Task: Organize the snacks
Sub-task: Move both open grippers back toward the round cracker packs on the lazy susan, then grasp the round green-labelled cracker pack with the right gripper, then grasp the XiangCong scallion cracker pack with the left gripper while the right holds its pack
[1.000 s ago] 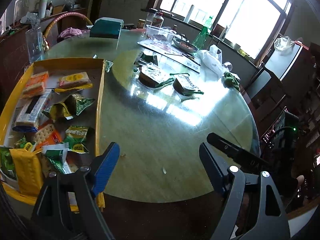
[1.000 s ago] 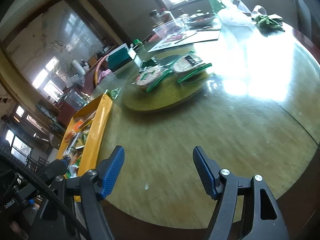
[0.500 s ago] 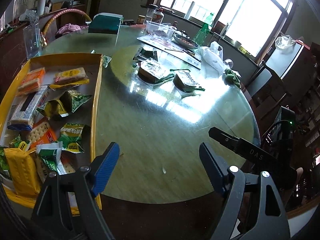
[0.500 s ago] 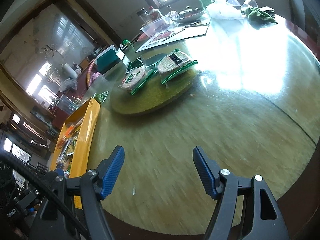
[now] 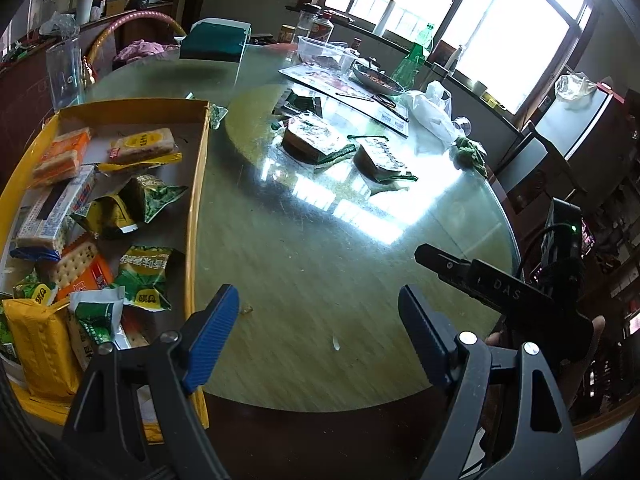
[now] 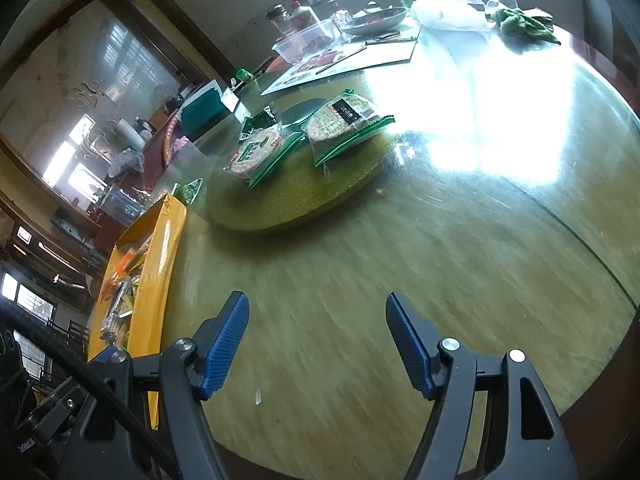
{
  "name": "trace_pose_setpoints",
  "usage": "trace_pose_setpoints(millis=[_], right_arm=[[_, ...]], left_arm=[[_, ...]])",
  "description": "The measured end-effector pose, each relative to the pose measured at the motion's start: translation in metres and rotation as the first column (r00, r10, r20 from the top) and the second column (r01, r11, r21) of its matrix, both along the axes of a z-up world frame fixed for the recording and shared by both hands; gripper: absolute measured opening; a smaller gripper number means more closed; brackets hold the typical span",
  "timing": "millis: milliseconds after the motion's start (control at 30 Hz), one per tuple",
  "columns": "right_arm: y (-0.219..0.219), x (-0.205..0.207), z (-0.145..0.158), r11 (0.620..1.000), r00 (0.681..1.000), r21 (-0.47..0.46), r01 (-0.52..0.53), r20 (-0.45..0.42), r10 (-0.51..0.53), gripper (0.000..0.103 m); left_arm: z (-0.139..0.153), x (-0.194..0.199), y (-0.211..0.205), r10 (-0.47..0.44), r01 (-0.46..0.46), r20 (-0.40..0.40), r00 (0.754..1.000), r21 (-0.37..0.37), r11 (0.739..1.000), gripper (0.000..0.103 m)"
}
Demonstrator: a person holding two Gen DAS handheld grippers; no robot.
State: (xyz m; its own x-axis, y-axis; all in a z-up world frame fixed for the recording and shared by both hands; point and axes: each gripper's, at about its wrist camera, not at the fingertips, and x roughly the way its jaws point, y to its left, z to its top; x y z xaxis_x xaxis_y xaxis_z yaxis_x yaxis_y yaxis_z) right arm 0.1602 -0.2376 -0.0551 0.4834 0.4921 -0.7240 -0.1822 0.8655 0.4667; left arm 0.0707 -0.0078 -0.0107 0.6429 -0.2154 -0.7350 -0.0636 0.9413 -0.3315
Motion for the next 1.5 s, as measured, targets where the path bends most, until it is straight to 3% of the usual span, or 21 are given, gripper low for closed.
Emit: trace_pose_setpoints(millis=[433,533,667,767,900,967,1100,1267,1333,1500], right_arm=[[-0.001,0.052,-0.004,0.998,0.999,-0.061,0.001,-0.040,-0.004,0.071],[0.006,0.068,0.001,0.995,1.000,-0.099,-0.030,-0.012,0.029,0.071],[0.015,0.102,0.009,0.981,0.994,-0.172,-0.092,0.045,0.101,0.071],[0.014,0.135,0.004,0.982,0.995,-0.158,-0.103,-0.018,0.101,0.074],[0.019,0.166,-0.001,0.974,0.996,-0.207,-0.092,-0.006,0.093,0.074],[0.023,0.179,-0.006,0.976,0.993,-0.186,-0.116,-0.023,0.114,0.078],[0.038,0.183,-0.003,0.967,0.986,-0.193,-0.164,-0.016,0.164,0.083],[0.065,0.170,-0.007,0.902,0.979,-0.395,-0.176,0.030,0.204,0.083],[0.066,0.161,-0.007,0.884,0.980,-0.440,-0.155,0.043,0.194,0.073],[0.041,0.137,-0.006,0.906,0.987,-0.402,-0.132,0.028,0.157,0.073]], left_arm=[[-0.004,0.007,0.005,0.011,-0.011,-0.008,1.000,-0.015,1.000,0.082],[-0.004,0.009,0.007,0.009,-0.009,-0.009,1.000,-0.019,1.000,0.082],[-0.004,0.009,0.012,0.022,-0.022,-0.002,1.000,-0.025,0.999,0.082],[-0.004,0.008,0.014,0.030,-0.030,0.003,1.000,-0.030,0.999,0.082],[-0.004,0.007,0.015,0.030,-0.029,0.007,1.000,-0.029,0.999,0.082],[-0.003,0.006,0.016,0.030,-0.030,0.004,1.000,-0.029,0.999,0.082],[-0.003,0.006,0.019,0.035,-0.035,0.000,0.999,-0.036,0.999,0.082],[-0.003,0.008,0.016,0.034,-0.035,-0.013,0.999,-0.049,0.998,0.082],[0.000,0.008,0.017,0.042,-0.043,-0.007,0.999,-0.049,0.998,0.082],[0.009,0.010,0.016,0.036,-0.036,0.000,0.999,-0.053,0.998,0.082]])
